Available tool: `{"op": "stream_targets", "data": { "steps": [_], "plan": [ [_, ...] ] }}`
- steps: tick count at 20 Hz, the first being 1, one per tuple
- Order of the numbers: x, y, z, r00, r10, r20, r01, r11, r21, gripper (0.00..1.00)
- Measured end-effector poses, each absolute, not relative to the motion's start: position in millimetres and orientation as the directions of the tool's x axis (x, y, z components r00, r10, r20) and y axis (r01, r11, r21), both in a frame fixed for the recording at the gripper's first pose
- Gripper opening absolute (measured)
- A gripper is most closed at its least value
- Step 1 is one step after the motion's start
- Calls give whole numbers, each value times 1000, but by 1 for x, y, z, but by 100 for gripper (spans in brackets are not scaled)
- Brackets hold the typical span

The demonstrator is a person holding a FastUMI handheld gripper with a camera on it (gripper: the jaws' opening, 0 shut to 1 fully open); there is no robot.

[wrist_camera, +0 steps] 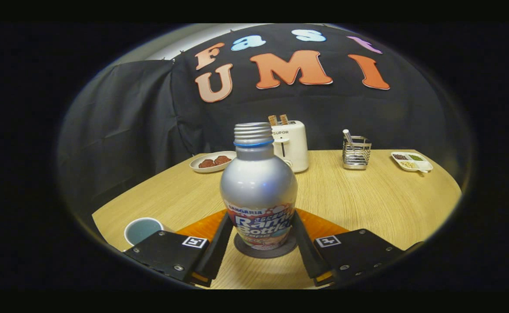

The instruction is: Take the bottle from table, then pour the juice into the cup, finally place the bottle on the coaster

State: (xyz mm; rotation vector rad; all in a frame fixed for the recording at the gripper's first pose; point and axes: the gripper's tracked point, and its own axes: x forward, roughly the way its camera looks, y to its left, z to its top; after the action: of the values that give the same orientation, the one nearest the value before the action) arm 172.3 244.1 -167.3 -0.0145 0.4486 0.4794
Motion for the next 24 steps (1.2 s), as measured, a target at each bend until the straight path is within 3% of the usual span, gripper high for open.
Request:
{"op": "stream_targets", "data": {
  "steps": [6,11,24],
  "plan": [
    [165,238,-161,798,430,-422,-433,897,96,81],
    [154,235,-145,809,429,-401,-437,896,77,98],
    [87,168,-59,896,352,-270,-379,924,-55,98]
  ]
}}
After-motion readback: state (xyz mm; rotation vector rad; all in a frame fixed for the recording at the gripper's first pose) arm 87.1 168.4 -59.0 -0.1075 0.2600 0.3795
